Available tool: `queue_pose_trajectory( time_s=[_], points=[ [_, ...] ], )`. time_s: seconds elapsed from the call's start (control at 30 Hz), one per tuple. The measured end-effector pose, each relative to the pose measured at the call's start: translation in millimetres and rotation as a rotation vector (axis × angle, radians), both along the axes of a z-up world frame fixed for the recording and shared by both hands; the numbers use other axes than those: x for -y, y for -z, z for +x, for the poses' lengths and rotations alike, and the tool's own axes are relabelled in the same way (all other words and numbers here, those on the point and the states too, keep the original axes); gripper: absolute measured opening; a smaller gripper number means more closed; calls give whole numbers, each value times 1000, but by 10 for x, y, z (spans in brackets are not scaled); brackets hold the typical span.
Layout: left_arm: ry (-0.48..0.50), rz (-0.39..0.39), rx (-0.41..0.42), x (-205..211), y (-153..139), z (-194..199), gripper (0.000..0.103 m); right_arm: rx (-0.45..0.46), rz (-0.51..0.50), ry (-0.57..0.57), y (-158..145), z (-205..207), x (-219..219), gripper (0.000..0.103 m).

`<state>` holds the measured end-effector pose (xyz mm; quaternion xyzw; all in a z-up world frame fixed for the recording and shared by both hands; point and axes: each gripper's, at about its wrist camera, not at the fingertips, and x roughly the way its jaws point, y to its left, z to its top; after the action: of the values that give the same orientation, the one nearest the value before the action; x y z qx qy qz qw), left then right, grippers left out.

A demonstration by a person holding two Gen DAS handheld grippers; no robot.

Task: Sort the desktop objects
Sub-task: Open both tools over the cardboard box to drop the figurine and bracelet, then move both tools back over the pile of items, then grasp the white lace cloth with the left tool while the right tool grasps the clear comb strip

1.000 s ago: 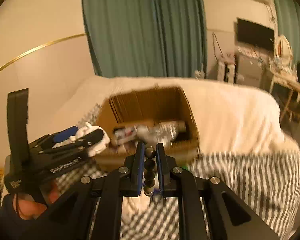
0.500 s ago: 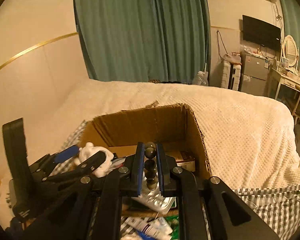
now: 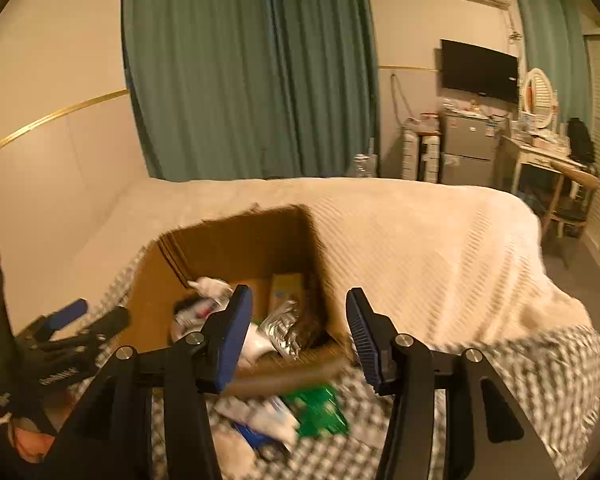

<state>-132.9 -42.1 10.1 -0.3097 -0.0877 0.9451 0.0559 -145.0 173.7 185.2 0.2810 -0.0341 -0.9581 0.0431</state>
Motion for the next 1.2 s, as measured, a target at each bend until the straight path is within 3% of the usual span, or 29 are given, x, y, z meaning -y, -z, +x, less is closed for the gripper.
queue_pose_trajectory(
  time_s=[0.13, 0.3, 0.53, 0.73, 0.8, 0.87, 1.03, 1.2],
  points=[
    [26, 5, 87, -183, 346, 203, 103, 52, 22, 22, 207, 204, -199, 48],
    [54, -11, 242, -427, 980, 273, 103, 179, 73, -24, 730, 232, -437, 48],
    [33, -155, 365, -632, 1531, 100, 103, 338, 260, -158, 1479, 93, -458, 48],
    [56, -285, 364, -866, 1701, 27, 102, 402, 340, -294, 1875, -165, -393, 48],
    [64, -308, 362, -908, 1736, 32, 94, 434, 359, -324, 2020, -264, -385, 48],
    [77, -300, 373, -914, 1762, 25, 70, 465, 369, -344, 2159, -346, -389, 48],
    [105, -276, 371, -919, 1757, 71, 39, 498, 301, -347, 2266, -381, -494, 48],
    [107, -235, 365, -859, 1705, 157, 30, 537, 293, -328, 2253, -184, -493, 36]
  ],
)
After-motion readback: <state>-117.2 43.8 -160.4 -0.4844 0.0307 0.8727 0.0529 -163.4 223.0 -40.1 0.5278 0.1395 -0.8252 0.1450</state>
